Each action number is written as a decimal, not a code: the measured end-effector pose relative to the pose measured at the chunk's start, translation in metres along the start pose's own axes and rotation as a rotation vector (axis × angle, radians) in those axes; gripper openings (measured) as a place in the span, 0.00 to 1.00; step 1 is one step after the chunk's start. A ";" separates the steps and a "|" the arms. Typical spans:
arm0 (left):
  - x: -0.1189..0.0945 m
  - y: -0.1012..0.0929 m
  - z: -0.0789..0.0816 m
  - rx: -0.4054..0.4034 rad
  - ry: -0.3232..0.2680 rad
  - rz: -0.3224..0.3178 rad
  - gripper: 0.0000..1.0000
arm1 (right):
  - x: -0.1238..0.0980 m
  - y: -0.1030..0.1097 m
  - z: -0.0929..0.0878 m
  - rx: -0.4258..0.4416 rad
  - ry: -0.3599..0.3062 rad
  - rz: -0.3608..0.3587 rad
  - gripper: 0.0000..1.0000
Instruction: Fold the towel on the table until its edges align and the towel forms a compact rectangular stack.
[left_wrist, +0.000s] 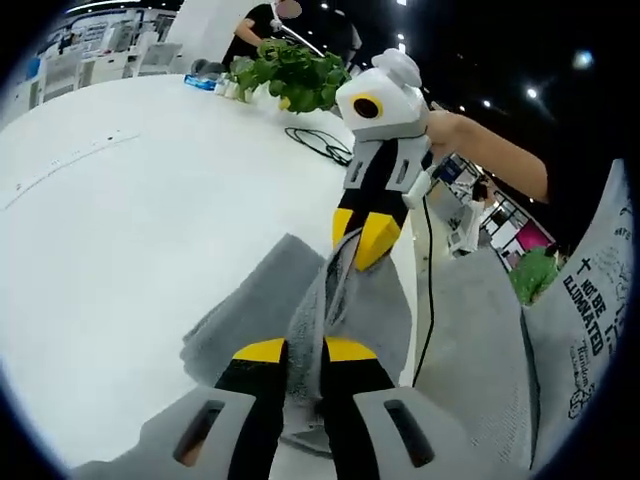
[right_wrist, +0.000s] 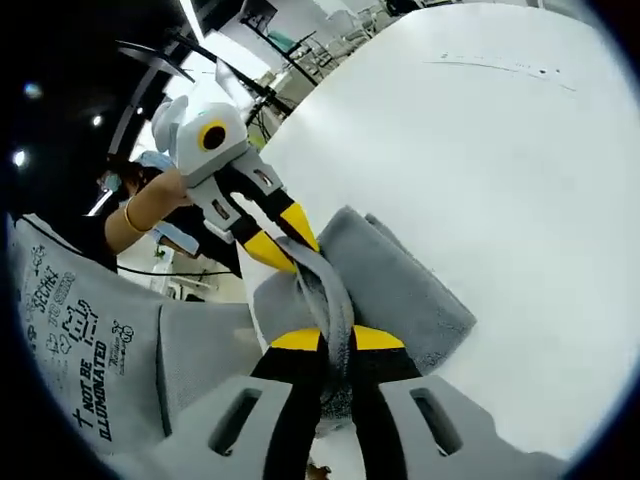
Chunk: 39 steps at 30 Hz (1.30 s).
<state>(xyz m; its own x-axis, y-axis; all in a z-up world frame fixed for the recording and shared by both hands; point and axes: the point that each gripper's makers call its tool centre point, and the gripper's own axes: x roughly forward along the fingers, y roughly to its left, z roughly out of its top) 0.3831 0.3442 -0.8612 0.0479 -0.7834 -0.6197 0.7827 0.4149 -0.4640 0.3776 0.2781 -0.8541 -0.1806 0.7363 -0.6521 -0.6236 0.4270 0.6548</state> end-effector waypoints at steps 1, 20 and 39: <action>0.000 0.002 0.001 -0.001 -0.010 0.007 0.13 | 0.000 -0.002 0.000 0.009 -0.007 0.001 0.07; 0.000 0.038 0.006 -0.192 -0.169 0.062 0.20 | -0.004 -0.021 0.025 0.173 -0.287 0.063 0.24; -0.005 0.035 -0.011 -0.011 -0.082 0.125 0.23 | -0.008 -0.019 0.002 -0.070 -0.198 -0.023 0.22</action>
<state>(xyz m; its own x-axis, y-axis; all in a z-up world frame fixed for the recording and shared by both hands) 0.4037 0.3678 -0.8814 0.1953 -0.7604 -0.6194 0.7608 0.5161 -0.3936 0.3928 0.2652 -0.8607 -0.0172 0.8183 -0.5746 -0.6782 0.4127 0.6080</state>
